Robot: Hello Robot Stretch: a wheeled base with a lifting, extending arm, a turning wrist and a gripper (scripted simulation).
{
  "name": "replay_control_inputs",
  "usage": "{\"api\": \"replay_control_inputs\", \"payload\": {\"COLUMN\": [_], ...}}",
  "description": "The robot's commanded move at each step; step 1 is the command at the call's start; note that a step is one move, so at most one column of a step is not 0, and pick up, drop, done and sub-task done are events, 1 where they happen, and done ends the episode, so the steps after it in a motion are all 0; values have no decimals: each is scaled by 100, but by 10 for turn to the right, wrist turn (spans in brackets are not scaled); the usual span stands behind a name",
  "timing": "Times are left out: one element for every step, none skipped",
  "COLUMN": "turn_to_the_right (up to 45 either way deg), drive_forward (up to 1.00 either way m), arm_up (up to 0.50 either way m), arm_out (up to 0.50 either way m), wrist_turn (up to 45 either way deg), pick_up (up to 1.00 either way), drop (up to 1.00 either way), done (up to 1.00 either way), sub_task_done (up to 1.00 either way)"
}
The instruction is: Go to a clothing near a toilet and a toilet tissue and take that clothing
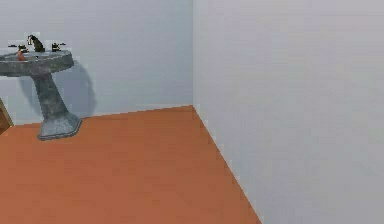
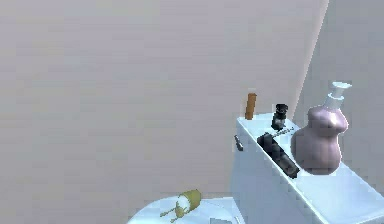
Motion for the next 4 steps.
{"api": "replay_control_inputs", "payload": {"turn_to_the_right": [0,0,0,0], "drive_forward": [0,0,0,0], "arm_up": [18,0,0,0], "arm_out": [0,22,0,0], "wrist_turn": [0,0,450,450], "pick_up": [0,0,0,0], "drop": [0,0,0,0], "done": [0,0,0,0], "sub_task_done": [0,0,0,0]}}
